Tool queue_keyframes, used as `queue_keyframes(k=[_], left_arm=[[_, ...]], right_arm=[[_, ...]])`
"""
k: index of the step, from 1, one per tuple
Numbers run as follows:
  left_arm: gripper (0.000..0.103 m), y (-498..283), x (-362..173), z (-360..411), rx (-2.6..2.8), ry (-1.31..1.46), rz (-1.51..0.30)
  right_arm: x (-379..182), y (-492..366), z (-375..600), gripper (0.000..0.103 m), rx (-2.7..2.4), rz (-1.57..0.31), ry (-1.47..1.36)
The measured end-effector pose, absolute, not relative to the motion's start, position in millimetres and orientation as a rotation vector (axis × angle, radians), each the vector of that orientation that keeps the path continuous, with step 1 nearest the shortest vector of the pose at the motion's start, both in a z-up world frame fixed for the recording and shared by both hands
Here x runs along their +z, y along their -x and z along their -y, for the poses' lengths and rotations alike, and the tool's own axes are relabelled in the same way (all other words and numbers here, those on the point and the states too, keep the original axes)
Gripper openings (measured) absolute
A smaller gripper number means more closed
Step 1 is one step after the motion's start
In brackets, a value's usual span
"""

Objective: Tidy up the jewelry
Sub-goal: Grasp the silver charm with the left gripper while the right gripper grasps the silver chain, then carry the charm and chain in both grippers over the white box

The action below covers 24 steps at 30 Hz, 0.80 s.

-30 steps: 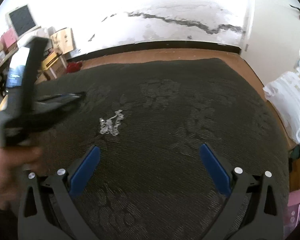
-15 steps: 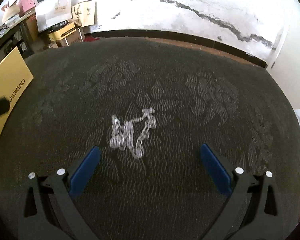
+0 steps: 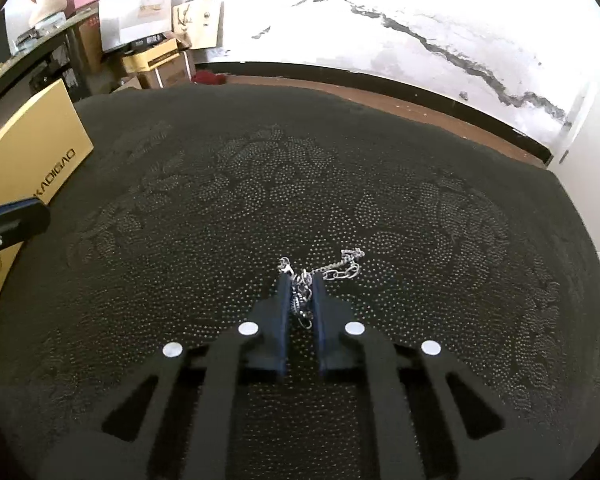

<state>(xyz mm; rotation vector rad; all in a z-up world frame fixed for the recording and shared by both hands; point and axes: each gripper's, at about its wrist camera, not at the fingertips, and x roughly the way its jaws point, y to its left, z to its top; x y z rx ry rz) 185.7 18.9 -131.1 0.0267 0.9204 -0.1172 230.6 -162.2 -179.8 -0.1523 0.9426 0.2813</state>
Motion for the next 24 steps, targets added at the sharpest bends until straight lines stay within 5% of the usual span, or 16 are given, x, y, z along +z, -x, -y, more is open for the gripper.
queue_keyframes(k=[8, 24], left_arm=[[0.013, -189, -131, -20, -0.109, -0.029, -0.928], [0.013, -160, -81, -45, -0.088, 0.002, -0.894]], right_arm=[[-165, -227, 160, 0.009, 0.27, -0.934, 0.09], [-40, -174, 121, 0.009, 0.345, -0.8, 0.057]])
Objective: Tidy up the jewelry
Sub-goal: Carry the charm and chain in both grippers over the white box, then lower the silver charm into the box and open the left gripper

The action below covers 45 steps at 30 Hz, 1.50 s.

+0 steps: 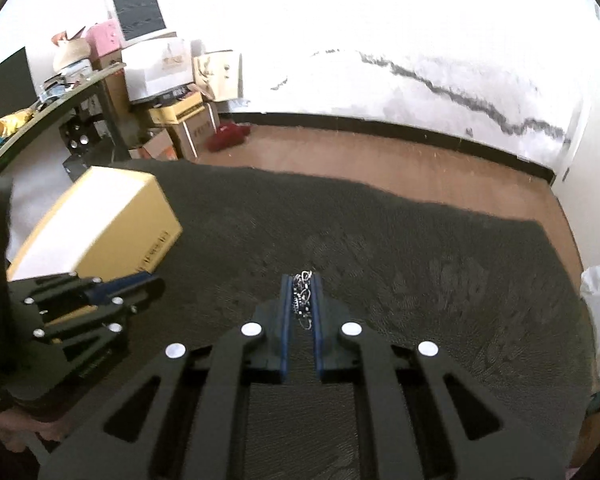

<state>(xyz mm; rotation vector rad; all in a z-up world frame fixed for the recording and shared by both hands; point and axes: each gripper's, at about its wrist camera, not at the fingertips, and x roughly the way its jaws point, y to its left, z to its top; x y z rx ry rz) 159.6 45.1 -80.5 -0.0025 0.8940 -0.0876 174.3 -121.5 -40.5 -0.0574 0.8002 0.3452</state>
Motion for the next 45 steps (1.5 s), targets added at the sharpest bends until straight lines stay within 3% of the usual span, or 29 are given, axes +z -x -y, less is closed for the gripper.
queue_keyframes(k=[10, 17, 30, 45], left_arm=[[0.013, -122, -9, -127, 0.009, 0.006, -0.833], [0.013, -95, 12, -207, 0.13, 0.033, -0.808], [0.013, -90, -60, -296, 0.252, 0.14, -0.92], [0.013, -99, -104, -301, 0.29, 0.132, -0.98]], right_arm=[[50, -137, 33, 0.009, 0.448, -0.724, 0.103], [72, -122, -53, 0.009, 0.55, -0.705, 0.147], [30, -121, -159, 0.009, 0.62, -0.782, 0.221], [1, -124, -171, 0.009, 0.607, -0.825, 0.269]])
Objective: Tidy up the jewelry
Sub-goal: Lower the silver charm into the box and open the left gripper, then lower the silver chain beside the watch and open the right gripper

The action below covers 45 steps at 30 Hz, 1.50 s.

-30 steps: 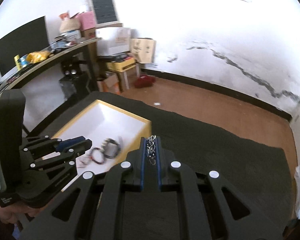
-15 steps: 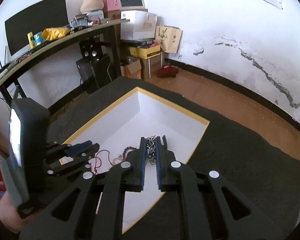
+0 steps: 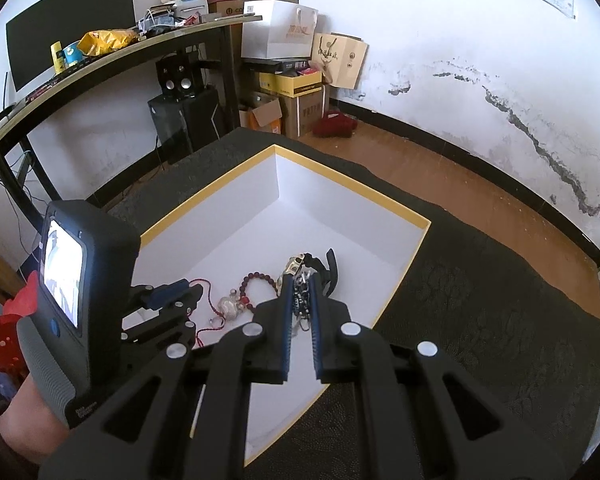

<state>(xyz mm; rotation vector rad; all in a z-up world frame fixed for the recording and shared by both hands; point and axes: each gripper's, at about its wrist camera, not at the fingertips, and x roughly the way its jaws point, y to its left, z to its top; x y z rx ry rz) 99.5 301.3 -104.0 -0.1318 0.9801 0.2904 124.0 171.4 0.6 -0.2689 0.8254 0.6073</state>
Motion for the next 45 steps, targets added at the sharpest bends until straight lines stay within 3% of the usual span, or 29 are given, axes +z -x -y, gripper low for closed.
queue_keyframes(k=[11, 13, 14, 15, 29, 45], left_arm=[[0.014, -103, -107, -300, 0.287, 0.129, -0.997], [0.035, -103, -107, -299, 0.292, 0.116, -1.009], [0.073, -103, -107, -298, 0.305, 0.106, -1.02], [0.088, -102, -105, -297, 0.312, 0.103, -1.013], [0.088, -75, -82, -302, 0.298, 0.127, -0.967], [0.088, -61, -78, -321, 0.318, 0.155, -0.96]], right_arm=[[0, -121, -172, 0.009, 0.612, -0.818, 0.274], [0, -120, -172, 0.009, 0.611, -0.817, 0.275], [0, -120, -172, 0.009, 0.612, -0.819, 0.275], [0, -120, -171, 0.009, 0.611, -0.82, 0.273], [-7, -129, -179, 0.009, 0.606, -0.864, 0.268], [-65, -165, -213, 0.009, 0.561, -0.988, 0.338]])
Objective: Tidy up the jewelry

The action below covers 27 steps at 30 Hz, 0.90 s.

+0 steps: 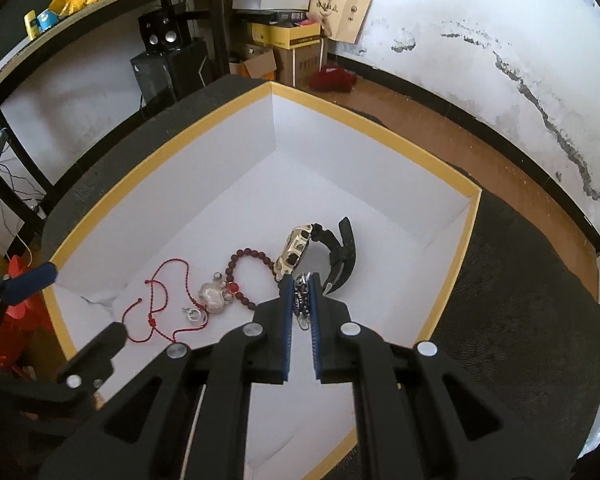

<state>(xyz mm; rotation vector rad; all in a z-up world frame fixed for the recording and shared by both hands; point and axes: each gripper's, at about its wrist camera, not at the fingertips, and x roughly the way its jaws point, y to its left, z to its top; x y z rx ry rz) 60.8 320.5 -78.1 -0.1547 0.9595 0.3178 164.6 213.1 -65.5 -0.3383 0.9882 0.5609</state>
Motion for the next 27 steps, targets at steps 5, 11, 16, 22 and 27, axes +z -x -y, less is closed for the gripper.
queue_keyframes(k=[5, 11, 16, 22, 27], left_arm=[[0.088, -60, -79, -321, 0.321, 0.156, -0.958], [0.088, -60, -79, -322, 0.322, 0.163, -0.958], [0.088, -60, -79, -322, 0.324, 0.161, -0.96], [0.092, -58, -76, -317, 0.327, 0.161, -0.945], [0.093, -58, -68, -303, 0.309, 0.148, -0.932]], right_arm=[[-76, -167, -217, 0.009, 0.556, -1.005, 0.347], [-79, -169, -216, 0.01, 0.531, -0.992, 0.343], [-74, -169, -212, 0.074, 0.535, -0.971, 0.316], [-57, -163, -203, 0.097, 0.546, -0.95, 0.29], [-36, -153, -182, 0.097, 0.506, -0.908, 0.282]])
